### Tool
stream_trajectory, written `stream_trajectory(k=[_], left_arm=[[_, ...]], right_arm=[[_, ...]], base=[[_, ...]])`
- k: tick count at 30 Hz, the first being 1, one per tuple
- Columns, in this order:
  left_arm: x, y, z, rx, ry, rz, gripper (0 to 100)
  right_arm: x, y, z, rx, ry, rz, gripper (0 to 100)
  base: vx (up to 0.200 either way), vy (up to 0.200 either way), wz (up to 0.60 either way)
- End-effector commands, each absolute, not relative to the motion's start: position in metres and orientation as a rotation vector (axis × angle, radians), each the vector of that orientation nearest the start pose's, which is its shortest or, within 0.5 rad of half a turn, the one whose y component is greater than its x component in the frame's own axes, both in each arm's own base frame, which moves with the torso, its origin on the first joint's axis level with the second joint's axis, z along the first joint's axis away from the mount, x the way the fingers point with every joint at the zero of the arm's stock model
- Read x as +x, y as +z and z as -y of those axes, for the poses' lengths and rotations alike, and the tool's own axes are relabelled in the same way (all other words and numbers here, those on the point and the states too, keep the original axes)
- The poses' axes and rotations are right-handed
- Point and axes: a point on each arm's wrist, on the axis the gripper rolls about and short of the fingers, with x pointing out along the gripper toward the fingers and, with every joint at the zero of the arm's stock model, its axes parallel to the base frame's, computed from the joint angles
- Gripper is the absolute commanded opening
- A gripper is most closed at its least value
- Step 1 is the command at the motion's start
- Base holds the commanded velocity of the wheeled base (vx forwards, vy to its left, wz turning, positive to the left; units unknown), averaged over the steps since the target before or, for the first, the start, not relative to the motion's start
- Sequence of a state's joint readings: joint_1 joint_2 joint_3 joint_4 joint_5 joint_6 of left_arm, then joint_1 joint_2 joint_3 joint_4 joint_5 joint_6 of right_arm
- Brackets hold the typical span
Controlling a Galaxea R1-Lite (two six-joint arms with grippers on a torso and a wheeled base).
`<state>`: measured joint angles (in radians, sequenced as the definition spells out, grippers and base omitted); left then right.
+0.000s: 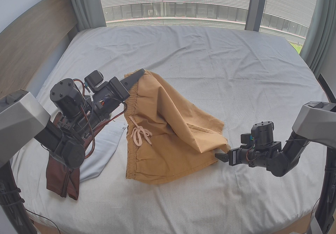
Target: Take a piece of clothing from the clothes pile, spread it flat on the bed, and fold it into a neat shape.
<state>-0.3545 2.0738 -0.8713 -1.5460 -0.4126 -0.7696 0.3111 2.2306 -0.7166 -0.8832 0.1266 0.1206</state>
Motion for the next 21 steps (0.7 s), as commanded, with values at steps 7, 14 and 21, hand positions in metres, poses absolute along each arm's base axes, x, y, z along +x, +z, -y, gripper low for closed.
stream_trajectory(k=[7, 14, 21], left_arm=[[0.346, 0.161, 0.138, -0.713, -0.856, 0.043, 0], [0.346, 0.161, 0.138, -0.713, -0.856, 0.043, 0], [0.346, 0.162, 0.138, -0.712, -0.856, 0.046, 0]], right_arm=[[0.317, -0.027, -0.124, 0.032, 0.425, -0.764, 100], [0.327, -0.031, -0.137, 0.079, 0.434, -0.756, 100], [0.336, -0.026, -0.151, 0.207, 0.458, -0.747, 100]], base=[[0.0, 0.0, 0.0], [0.0, 0.0, 0.0], [0.0, 0.0, 0.0]])
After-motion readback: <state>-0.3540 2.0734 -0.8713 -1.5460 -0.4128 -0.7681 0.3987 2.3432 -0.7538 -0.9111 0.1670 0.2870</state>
